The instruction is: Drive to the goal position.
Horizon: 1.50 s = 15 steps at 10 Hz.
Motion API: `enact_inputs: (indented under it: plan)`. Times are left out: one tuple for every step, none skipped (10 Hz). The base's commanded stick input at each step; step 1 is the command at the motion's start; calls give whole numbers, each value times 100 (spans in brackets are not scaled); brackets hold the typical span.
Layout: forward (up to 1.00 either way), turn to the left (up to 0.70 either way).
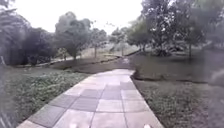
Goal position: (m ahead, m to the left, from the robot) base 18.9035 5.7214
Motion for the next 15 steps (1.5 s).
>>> enact_inputs:
  plan:
    - [70, 0]
    - [70, 0]
    - [70, 0]
    - [70, 0]
    - [70, 0]
    - [70, 0]
    - [70, 0]
    - [70, 0]
    - [70, 0]
    - [70, 0]
    - [70, 0]
    - [70, 0]
    - [70, 0]
    - [70, 0]
    - [70, 0]
